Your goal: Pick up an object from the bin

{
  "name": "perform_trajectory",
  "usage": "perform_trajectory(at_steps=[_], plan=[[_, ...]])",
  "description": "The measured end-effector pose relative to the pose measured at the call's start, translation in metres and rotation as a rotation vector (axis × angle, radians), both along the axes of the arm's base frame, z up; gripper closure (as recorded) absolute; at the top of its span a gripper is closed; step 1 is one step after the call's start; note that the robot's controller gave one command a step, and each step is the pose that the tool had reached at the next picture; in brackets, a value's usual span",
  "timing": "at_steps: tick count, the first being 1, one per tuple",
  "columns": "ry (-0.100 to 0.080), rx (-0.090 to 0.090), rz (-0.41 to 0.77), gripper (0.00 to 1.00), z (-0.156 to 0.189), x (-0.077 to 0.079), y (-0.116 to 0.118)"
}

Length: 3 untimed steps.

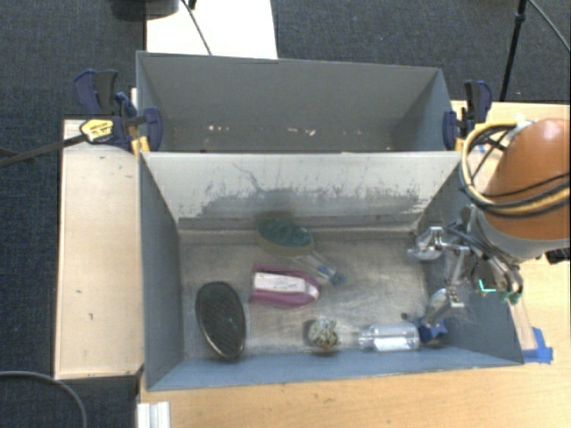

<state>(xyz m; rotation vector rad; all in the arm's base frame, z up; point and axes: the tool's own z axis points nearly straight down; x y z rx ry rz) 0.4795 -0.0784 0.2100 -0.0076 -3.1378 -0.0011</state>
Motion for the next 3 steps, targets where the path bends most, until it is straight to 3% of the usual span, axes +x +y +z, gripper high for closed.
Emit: perform_trajectory(at_steps=[1,2,3], plan=[[-0.021,-0.003,0.213,0.0,-0.138,0.005,-0.021],[-0.022,-0.004,0.218,1.0,-0.136,0.005,-0.021],[-0.016,-0.006,0.291,1.0,-0.008,0.041,-0.06]])
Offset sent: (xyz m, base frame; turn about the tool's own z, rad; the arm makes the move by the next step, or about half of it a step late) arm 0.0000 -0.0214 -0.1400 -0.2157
